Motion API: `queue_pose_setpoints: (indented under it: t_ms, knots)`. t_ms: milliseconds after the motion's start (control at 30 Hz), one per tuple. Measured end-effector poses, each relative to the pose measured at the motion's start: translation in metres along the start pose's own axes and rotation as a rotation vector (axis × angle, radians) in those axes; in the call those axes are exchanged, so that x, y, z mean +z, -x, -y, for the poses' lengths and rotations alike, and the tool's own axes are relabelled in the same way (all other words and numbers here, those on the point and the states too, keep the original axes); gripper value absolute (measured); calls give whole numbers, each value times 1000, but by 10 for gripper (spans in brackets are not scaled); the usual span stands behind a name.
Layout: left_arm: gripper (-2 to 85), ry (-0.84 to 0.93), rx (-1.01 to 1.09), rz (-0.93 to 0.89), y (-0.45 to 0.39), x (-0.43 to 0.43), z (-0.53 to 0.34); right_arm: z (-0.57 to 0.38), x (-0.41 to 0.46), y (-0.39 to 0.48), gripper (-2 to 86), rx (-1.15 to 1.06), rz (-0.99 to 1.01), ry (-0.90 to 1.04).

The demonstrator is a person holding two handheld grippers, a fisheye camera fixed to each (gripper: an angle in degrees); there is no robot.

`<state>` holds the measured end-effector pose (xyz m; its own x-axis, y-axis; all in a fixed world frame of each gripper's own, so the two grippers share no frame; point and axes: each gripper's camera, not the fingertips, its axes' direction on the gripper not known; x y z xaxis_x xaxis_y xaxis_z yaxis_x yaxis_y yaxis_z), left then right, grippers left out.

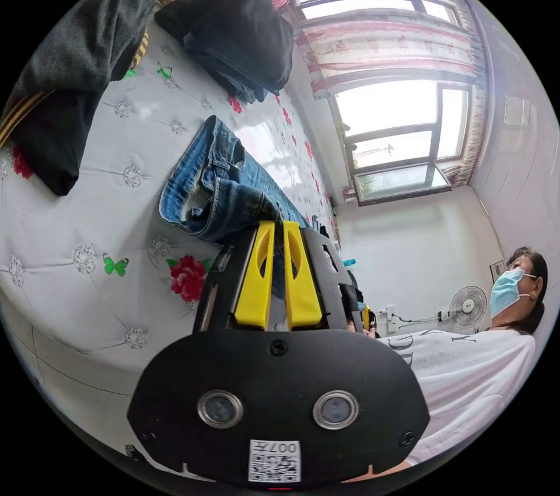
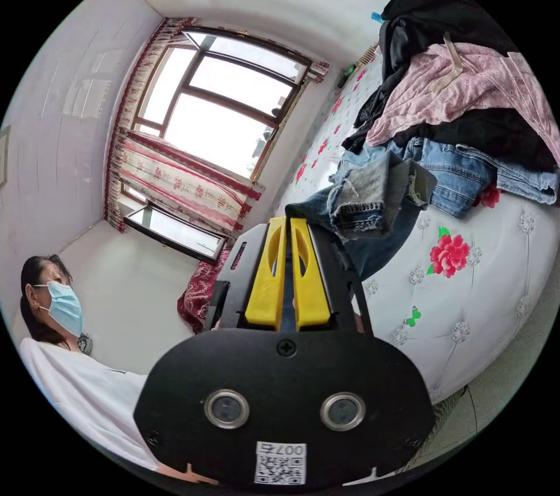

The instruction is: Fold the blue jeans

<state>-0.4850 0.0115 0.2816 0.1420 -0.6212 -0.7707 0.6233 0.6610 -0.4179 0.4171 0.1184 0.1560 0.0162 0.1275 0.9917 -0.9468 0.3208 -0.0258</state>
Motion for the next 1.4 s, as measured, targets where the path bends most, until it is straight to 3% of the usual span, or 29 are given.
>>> queue_pose_setpoints:
  t_ms: [200,267,333,433,500,667,833,967,1167,1267,1400]
  knots:
    - [17,17,26,81,-29,83,97,91,154,29,-1,-127,-134,68]
    - [32,24,20,155,-30,130,136,114,230,30,0,-193,-176,80]
    - [52,29,-47,310,-24,186,173,128,328,12,3,-254,-342,167]
    - [60,-46,27,434,-43,212,185,110,395,-29,8,-220,-402,328]
    - [59,-42,120,483,-54,219,179,85,404,-46,11,-254,-281,395]
    - [63,73,252,669,-46,235,131,-33,405,-75,19,-432,-42,831]
    - [65,213,345,794,-33,270,101,-180,415,-70,42,-817,62,1278]
    - [53,281,345,886,-21,303,110,-226,442,-67,59,-1078,61,1333]
    - [44,270,267,824,-9,312,122,-175,485,-77,69,-916,37,1141]
    - [44,245,263,809,-6,313,120,-177,477,-113,70,-802,59,1205]
    - [41,227,259,826,-7,320,118,-195,449,-132,71,-915,58,1285]
